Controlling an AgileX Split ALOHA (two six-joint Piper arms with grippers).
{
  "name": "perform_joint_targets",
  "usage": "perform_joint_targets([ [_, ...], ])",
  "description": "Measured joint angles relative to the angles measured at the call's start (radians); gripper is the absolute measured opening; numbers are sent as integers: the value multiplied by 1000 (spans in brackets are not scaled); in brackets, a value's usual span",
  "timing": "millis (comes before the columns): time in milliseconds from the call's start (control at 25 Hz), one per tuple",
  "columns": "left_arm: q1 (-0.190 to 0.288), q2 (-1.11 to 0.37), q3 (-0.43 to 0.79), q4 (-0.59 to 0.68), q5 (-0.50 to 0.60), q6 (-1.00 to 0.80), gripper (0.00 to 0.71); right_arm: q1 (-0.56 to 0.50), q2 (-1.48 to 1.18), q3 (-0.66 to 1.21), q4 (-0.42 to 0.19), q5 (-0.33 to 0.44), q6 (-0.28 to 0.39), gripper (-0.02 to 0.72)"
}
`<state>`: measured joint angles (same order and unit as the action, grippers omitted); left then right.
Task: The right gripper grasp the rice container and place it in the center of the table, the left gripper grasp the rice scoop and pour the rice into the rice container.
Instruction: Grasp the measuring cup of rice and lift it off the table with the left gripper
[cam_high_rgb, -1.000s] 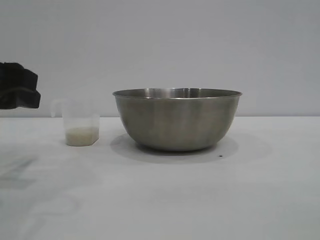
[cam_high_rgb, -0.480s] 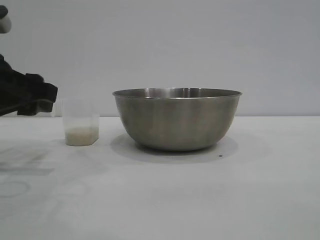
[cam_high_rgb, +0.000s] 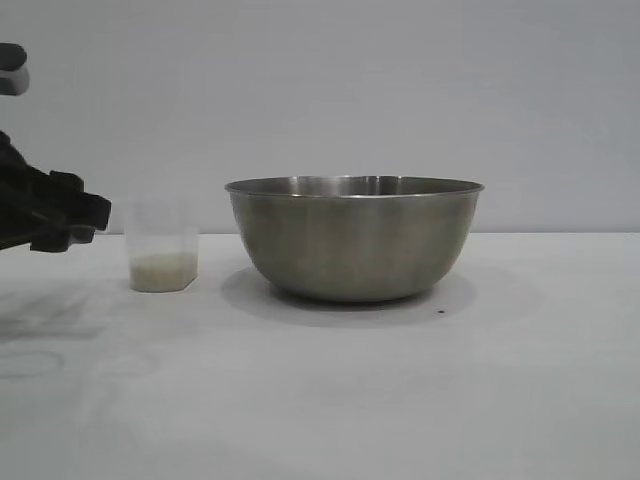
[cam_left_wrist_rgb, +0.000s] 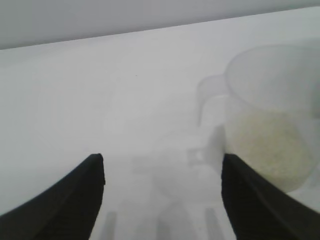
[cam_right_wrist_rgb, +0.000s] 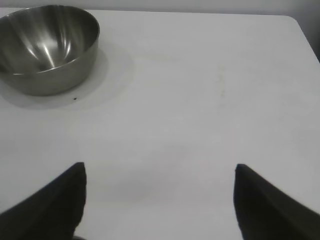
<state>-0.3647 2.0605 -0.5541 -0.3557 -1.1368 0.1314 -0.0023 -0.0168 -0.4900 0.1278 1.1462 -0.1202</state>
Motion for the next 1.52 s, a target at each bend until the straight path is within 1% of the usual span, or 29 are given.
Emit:
perform_joint_targets([
  [120,4,11,-20,5,0,0,436,0,0,0,0,0,0,566],
  [160,4,16,-22,6,0,0,363,0,0,0,0,0,0,566],
  [280,4,24,-33,6,0,0,209,0,0,0,0,0,0,566],
  [320,4,24,-33,8,0,0,169,0,0,0,0,0,0,566],
  [360,4,24,-35,10,0,0,150,0,0,0,0,0,0,566],
  [400,4,24,-35,19,0,0,165,0,0,0,0,0,0,566],
  [480,4,24,-35,54,0,0,165,0,0,0,0,0,0,566],
  [520,4,24,-35,65,0,0,217,0,0,0,0,0,0,566],
  [600,4,24,-35,77,0,2,271,0,0,0,0,0,0,566],
  [640,5,24,-35,77,0,2,257,0,0,0,0,0,0,566],
  [800,5,27,-47,79,0,14,257,0,0,0,0,0,0,566],
  [960,6,55,-83,82,0,31,257,0,0,0,0,0,0,566],
  [1000,6,64,-90,81,0,33,216,0,0,0,0,0,0,566],
  [1040,6,72,-99,82,0,35,211,0,0,0,0,0,0,566],
  [1520,6,114,-179,82,0,84,212,0,0,0,0,0,0,566],
])
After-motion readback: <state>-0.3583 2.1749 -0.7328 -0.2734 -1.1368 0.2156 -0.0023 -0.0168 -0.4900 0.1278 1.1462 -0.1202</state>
